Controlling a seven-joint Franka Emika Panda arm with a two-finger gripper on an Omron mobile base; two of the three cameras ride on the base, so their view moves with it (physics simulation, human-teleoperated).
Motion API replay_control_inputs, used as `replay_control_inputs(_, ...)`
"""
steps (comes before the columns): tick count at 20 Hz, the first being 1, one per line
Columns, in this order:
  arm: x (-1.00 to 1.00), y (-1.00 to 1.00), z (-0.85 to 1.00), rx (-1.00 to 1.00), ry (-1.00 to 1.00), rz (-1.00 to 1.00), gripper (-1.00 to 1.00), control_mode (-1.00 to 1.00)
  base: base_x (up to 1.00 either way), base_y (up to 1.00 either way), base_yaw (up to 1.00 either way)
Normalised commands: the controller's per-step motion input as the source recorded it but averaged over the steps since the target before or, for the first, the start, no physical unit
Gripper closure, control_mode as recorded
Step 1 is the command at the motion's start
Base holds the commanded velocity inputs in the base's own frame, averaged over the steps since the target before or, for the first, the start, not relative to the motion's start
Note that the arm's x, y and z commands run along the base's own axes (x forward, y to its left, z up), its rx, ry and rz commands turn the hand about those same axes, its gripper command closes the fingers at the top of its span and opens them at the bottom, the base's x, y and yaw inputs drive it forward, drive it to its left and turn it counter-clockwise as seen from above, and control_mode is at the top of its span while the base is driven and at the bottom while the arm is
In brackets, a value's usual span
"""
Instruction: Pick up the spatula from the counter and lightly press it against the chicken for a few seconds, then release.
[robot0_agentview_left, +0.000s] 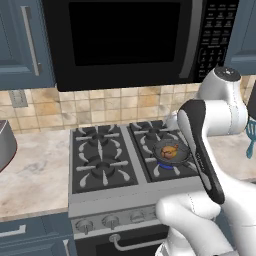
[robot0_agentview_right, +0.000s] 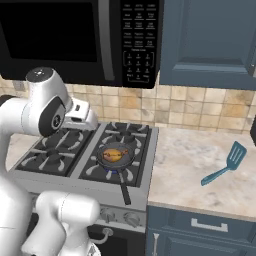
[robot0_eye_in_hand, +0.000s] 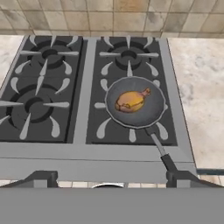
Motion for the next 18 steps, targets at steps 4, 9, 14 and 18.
replay_control_inputs(4, -0.33, -0.22, 0.00, 0.00, -0.01, -0.01, -1.00, -1.00, 0.00, 0.00, 0.00)
replay_control_inputs(9, -0.39, -0.39, 0.00, 0.00, -0.01, -0.05, -1.00, -1.00, 0.00, 0.00, 0.00)
replay_control_inputs(14, -0.32, -0.45, 0.00, 0.00, 0.00, -0.13, -1.00, -1.00, 0.00, 0.00, 0.00)
replay_control_inputs(18, -0.20, -0.40, 0.00, 0.00, 0.00, -0.20, -1.00, -1.00, 0.00, 0.00, 0.00)
